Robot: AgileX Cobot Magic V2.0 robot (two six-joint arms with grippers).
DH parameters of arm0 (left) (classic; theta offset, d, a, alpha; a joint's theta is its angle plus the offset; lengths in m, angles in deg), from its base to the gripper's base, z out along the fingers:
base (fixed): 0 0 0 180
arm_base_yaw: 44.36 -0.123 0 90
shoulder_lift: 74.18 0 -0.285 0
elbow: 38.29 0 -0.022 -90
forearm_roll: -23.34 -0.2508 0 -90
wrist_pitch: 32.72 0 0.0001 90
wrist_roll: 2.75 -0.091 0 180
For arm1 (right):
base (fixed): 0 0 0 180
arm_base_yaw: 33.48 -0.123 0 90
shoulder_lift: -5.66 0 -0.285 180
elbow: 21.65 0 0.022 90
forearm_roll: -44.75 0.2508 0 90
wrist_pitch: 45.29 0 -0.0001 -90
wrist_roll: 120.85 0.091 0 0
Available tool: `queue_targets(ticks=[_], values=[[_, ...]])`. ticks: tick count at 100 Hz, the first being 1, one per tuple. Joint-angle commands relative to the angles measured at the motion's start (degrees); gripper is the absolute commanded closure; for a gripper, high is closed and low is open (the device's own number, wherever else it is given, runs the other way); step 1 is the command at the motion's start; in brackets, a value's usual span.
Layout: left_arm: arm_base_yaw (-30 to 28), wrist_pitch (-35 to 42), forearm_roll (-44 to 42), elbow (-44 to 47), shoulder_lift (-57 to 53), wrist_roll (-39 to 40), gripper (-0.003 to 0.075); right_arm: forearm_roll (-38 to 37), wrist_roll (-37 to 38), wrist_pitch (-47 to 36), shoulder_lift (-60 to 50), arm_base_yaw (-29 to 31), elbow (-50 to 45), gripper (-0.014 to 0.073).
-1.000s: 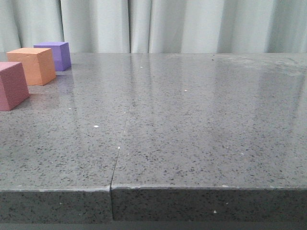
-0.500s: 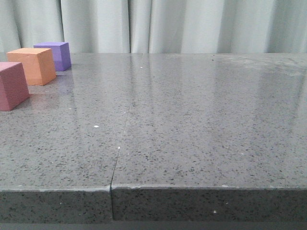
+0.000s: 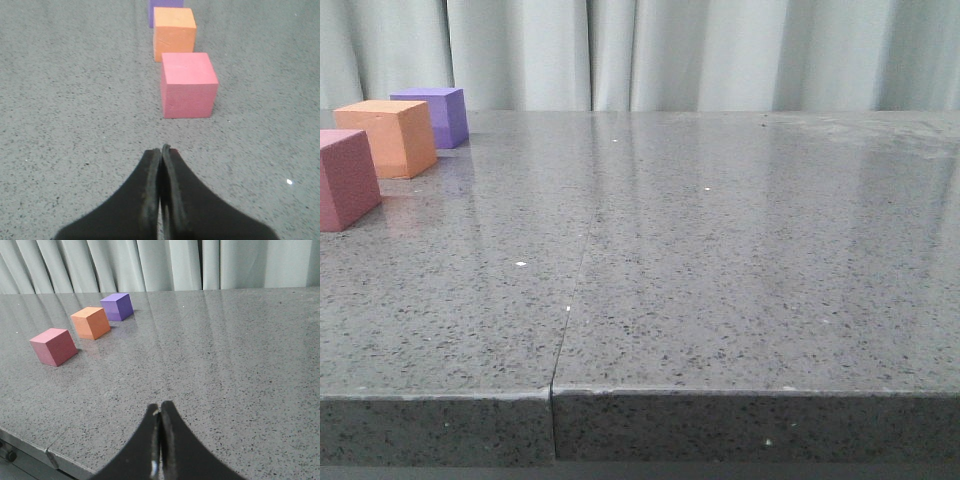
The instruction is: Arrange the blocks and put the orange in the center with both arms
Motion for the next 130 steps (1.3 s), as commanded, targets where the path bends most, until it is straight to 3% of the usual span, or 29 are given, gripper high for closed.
queue_targets(ticks=[1,24,38,72,85,96,130], values=[[-3.5,8.12,1.69,0.34,-1.01,-3.79,0.0741,0.16,-0.11,-4.53,0.53,0.32,1.32,0.063],[-16.0,22.97,17.12,8.58,-6.63,-20.54,0.0741,0.16,-0.11,-4.53,0.53,0.32,1.32,0.063],[-20.65,34.75,26.87,15.53,-9.92,-30.65,0.0741,0.16,-0.11,-4.53,0.53,0.32,1.32,0.063],[-20.7,38.28,26.11,25.41,-18.06,-30.77,0.0741,0.16,-0.11,-4.53,0.53,0.32,1.32,0.063],[-20.53,44.22,25.81,29.91,-18.29,-29.52,0.0741,0.16,-0.11,-4.59,0.52,0.32,1.32,0.063],[-19.94,40.4,25.04,29.79,-18.29,-28.3,0.0741,0.16,-0.11,-4.59,0.52,0.32,1.32,0.063],[-19.03,40.62,24.46,29.79,-18.29,-28.3,0.0741,0.16,-0.11,-4.58,0.52,0.32,1.32,0.063]])
